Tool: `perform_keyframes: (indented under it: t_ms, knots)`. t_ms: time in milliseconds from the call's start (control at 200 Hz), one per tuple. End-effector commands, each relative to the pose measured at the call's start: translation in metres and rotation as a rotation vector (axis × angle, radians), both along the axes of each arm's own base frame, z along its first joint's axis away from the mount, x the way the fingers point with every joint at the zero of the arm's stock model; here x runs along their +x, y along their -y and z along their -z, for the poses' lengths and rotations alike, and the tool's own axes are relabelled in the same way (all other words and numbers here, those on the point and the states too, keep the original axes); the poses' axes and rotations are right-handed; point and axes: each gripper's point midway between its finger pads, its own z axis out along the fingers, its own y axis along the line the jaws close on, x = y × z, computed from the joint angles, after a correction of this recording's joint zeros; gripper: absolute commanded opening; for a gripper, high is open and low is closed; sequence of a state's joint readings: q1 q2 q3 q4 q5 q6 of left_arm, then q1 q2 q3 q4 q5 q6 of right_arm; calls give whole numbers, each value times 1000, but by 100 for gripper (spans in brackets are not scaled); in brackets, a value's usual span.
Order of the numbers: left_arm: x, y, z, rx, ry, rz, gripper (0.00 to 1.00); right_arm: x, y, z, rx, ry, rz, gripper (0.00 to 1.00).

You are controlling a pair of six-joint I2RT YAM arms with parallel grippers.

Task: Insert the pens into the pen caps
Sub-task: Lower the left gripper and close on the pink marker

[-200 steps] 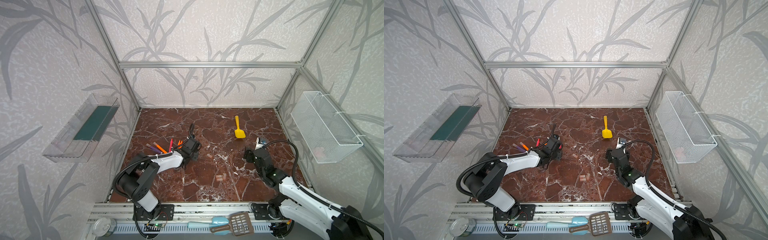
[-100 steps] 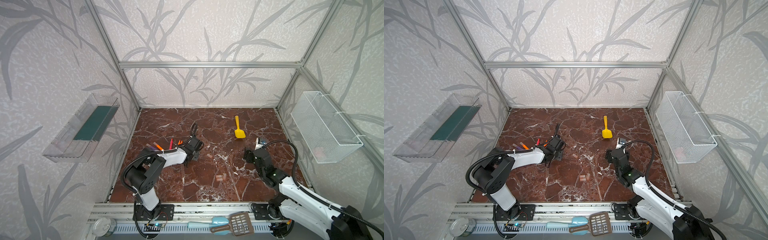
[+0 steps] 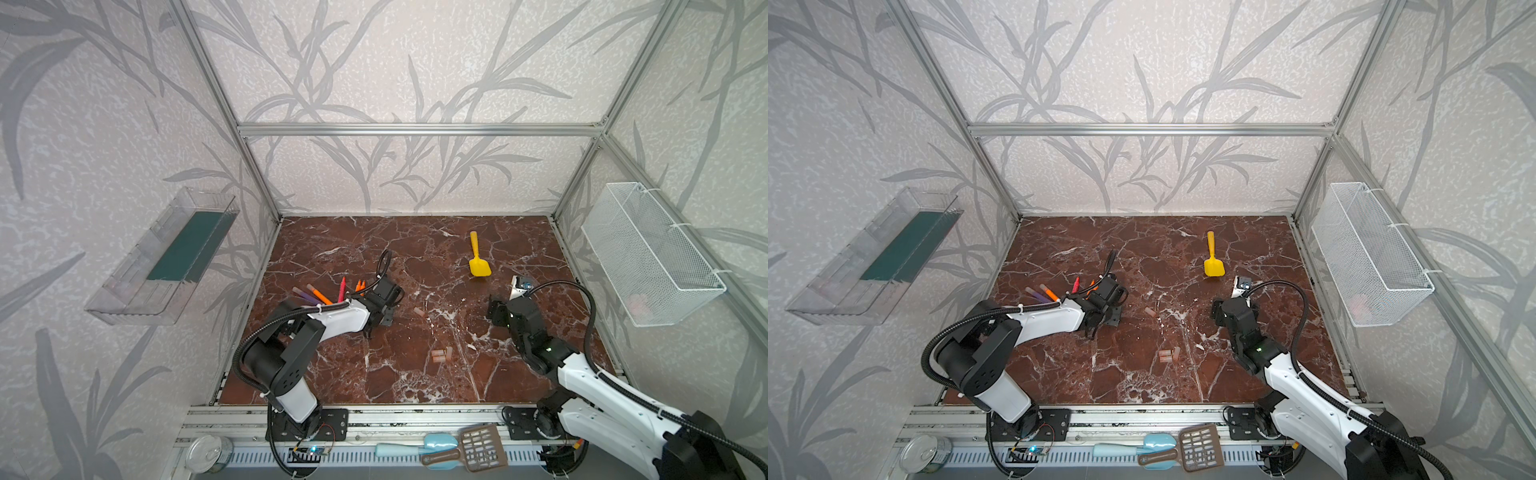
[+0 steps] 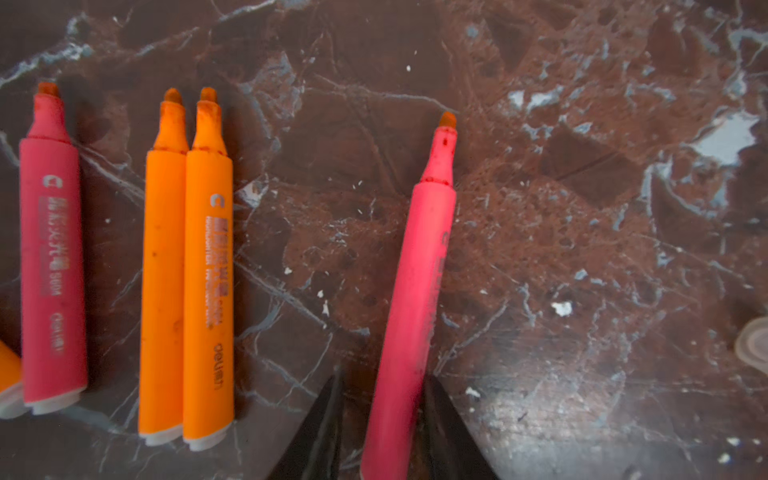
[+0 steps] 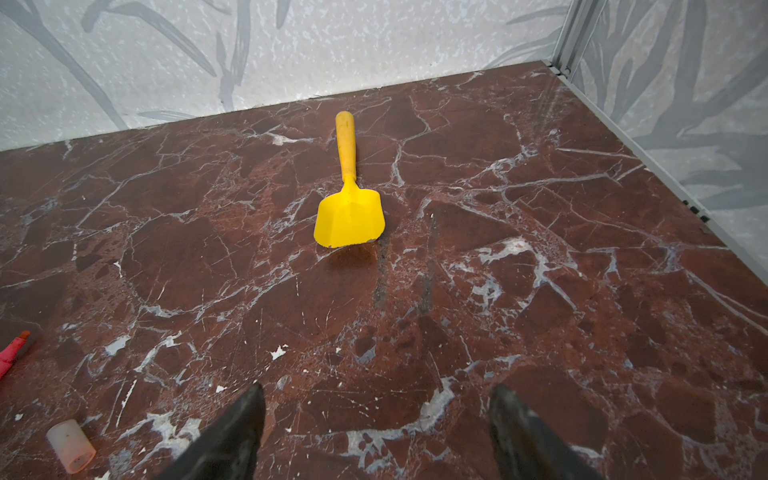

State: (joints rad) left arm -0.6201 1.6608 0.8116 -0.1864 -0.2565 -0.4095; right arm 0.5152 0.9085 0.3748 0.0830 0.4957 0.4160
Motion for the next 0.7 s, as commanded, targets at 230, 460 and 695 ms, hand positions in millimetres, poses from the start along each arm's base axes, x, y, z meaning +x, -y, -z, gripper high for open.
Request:
perform_keyframes:
  t_ms: [230,460,695]
  knots:
    - [-2,-1,5,10,-21,-1,13,1,2,-6,1,16,7,83]
    - [4,9,-16,-45,19,26,10,4,2,-4,-9,7,18,83]
    - [2,31,-67,-210,120,113,3,3,5,-5,-3,26,30,83]
